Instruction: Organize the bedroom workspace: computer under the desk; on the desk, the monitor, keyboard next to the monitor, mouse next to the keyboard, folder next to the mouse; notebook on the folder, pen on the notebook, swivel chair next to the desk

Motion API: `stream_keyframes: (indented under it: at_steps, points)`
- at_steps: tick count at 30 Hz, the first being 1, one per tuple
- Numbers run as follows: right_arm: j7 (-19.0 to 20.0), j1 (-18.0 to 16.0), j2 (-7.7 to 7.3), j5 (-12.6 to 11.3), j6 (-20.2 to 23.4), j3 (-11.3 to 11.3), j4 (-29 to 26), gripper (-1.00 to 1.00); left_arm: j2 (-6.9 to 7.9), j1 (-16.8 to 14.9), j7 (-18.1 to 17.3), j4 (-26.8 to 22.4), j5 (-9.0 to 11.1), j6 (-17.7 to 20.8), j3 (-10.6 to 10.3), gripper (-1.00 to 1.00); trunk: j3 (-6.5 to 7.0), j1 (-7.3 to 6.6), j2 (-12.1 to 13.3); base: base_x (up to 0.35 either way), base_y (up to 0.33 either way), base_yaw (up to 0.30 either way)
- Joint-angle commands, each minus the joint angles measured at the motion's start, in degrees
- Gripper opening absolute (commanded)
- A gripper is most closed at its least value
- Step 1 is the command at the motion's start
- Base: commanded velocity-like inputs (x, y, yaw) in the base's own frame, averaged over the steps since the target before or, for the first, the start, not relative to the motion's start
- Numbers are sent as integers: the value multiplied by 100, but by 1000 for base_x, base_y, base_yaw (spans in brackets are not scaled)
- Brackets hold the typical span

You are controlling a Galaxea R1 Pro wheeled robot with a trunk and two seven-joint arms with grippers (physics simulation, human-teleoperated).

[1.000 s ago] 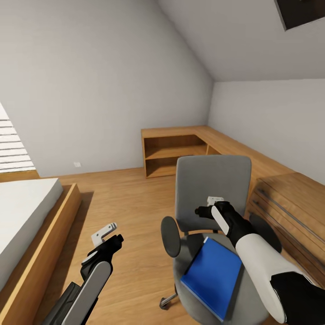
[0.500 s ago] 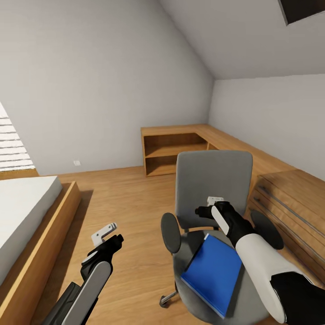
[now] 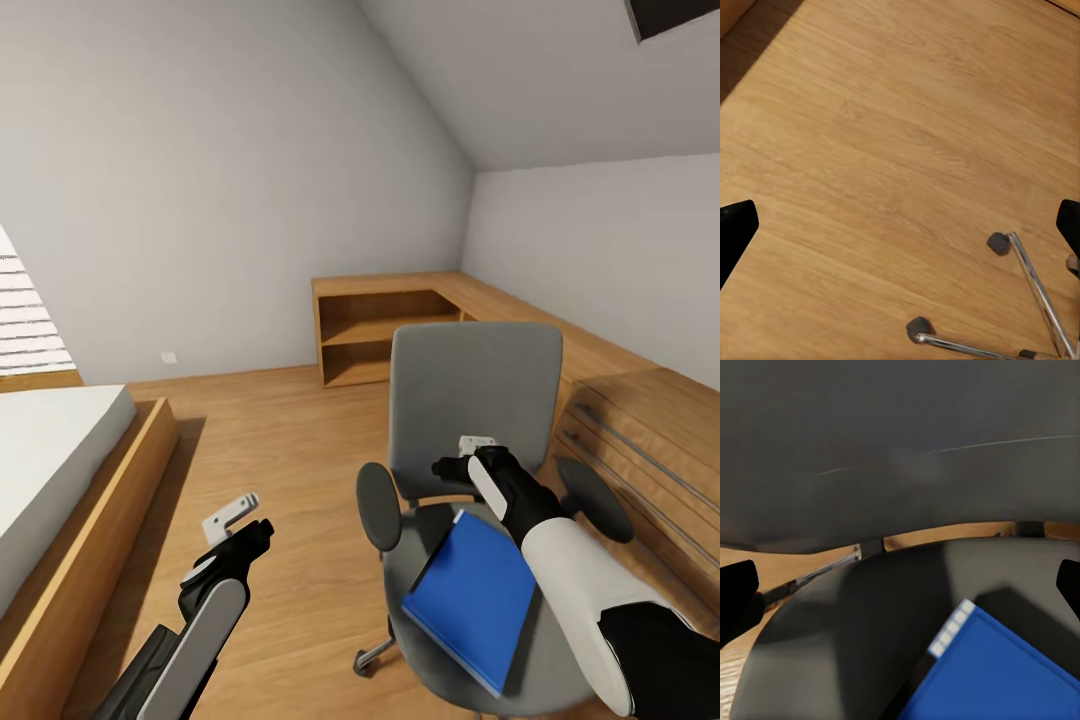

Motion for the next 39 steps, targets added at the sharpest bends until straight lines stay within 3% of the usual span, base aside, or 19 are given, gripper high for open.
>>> stream_keyframes:
  at_steps: [1, 30, 39]
  points:
    - [-49, -4, -8, -59, 20, 43, -9, 100, 5, -6, 38, -8, 17, 38, -9, 100, -24, 22, -44, 0, 0, 0]
    - [-49, -4, -29, -22, -27, 37, 73, 100, 5, -6, 38, -8, 17, 38, -9, 100, -545, 659, -1208, 0, 0, 0]
    - [-49, -4, -33, 17, -277, 54, 318, 100, 5, -6, 38, -6, 17, 38, -9, 100, -688, 835, -1528, 0, 0, 0]
